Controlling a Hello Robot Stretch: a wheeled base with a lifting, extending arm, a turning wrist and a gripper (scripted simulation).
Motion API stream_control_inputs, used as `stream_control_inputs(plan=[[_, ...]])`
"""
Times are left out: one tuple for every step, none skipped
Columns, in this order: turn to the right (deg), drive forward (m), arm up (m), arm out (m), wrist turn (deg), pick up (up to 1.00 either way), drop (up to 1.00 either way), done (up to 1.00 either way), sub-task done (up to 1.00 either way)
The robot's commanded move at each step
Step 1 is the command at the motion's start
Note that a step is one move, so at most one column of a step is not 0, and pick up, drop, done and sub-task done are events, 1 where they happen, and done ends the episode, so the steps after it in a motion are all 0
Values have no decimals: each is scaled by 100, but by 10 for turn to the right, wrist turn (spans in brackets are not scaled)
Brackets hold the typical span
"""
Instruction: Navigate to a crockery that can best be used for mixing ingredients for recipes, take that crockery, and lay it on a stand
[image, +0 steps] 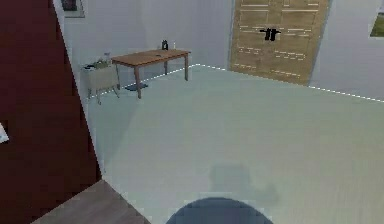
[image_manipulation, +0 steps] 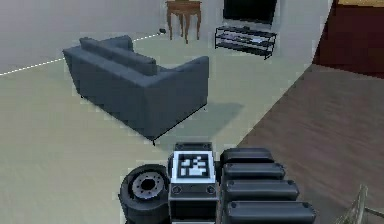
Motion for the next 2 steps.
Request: stream_control_inputs(plan=[[-90, 0, 0, 0, 0, 0, 0, 0, 0], [0, 100, 0, 0, 0, 0, 0, 0, 0]])
